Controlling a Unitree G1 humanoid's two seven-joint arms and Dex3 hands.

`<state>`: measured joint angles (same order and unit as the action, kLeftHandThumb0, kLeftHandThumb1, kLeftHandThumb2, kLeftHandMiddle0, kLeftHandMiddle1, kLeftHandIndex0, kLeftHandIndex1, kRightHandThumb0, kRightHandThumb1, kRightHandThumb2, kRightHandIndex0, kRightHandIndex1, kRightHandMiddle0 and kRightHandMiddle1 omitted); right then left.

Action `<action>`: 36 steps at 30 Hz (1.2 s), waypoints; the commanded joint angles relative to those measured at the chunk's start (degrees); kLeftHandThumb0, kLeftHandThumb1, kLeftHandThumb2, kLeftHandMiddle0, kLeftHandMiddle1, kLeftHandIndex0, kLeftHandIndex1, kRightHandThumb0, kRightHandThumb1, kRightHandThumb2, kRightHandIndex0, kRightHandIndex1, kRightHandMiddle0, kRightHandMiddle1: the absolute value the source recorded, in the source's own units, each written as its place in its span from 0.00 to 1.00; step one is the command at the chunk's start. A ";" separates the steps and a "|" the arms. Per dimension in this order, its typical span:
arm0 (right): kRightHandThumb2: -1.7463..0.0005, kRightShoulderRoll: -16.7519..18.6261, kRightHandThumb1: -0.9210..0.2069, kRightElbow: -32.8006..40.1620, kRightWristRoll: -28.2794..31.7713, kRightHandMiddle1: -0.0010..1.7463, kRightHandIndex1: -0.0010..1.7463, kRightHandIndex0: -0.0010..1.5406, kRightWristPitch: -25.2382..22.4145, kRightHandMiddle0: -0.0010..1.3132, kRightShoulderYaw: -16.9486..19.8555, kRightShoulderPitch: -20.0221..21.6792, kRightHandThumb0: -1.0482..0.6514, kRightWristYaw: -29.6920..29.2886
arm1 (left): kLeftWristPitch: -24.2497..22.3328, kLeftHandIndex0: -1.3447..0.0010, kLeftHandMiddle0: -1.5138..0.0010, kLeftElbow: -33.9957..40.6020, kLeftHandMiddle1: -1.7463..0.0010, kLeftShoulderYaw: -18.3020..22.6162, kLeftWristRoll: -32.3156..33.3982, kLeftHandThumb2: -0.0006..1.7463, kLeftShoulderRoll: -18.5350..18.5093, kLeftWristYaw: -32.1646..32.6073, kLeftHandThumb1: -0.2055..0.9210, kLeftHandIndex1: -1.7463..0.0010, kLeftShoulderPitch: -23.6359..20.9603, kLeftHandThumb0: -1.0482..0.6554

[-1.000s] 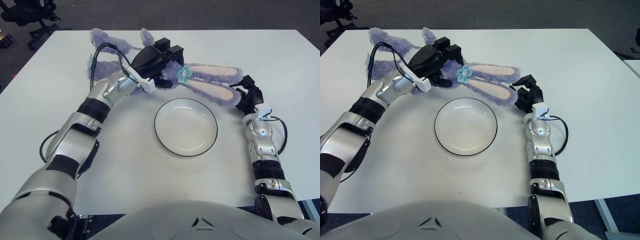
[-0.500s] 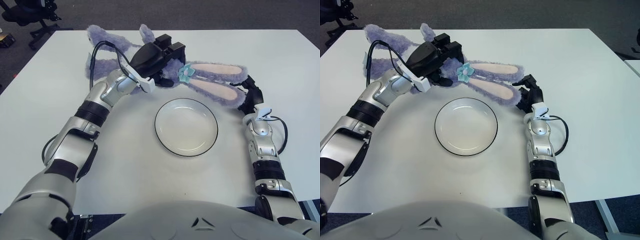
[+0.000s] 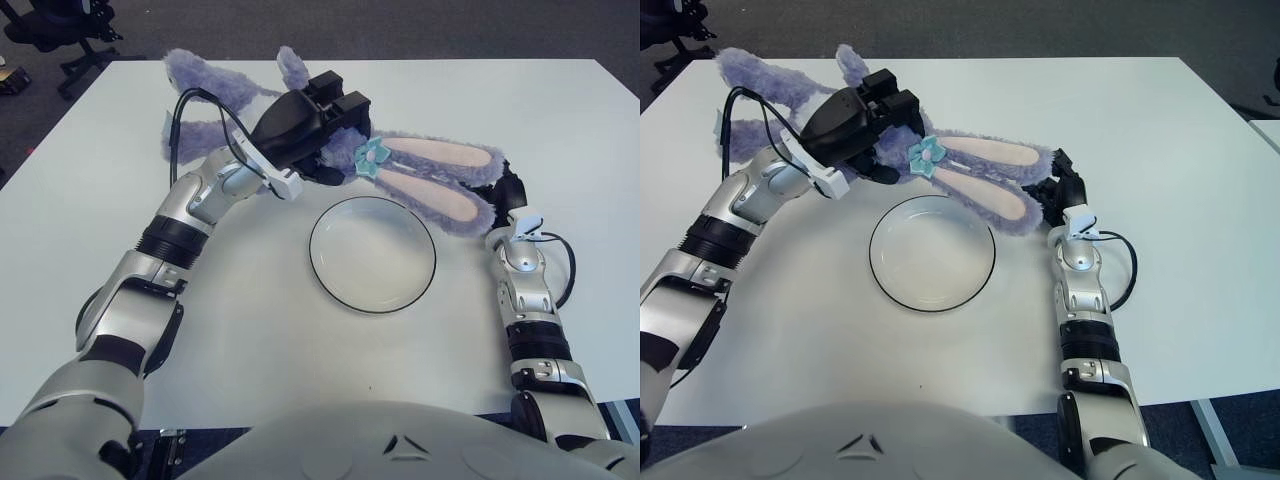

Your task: Put the doll into the plate.

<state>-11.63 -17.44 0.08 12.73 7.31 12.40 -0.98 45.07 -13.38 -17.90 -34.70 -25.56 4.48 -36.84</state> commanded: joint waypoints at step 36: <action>0.78 0.48 0.00 -2.14 -2.04 0.92 0.94 0.50 -2.99 0.26 -1.36 -0.88 0.41 -0.65 | -10.16 0.82 0.66 16.65 0.00 5.22 -15.31 0.00 13.94 17.62 0.97 0.00 12.87 0.20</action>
<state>-11.67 -17.56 -1.09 12.36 6.59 12.92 -1.80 35.29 2.40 -12.65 -49.71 -10.88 21.05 -23.87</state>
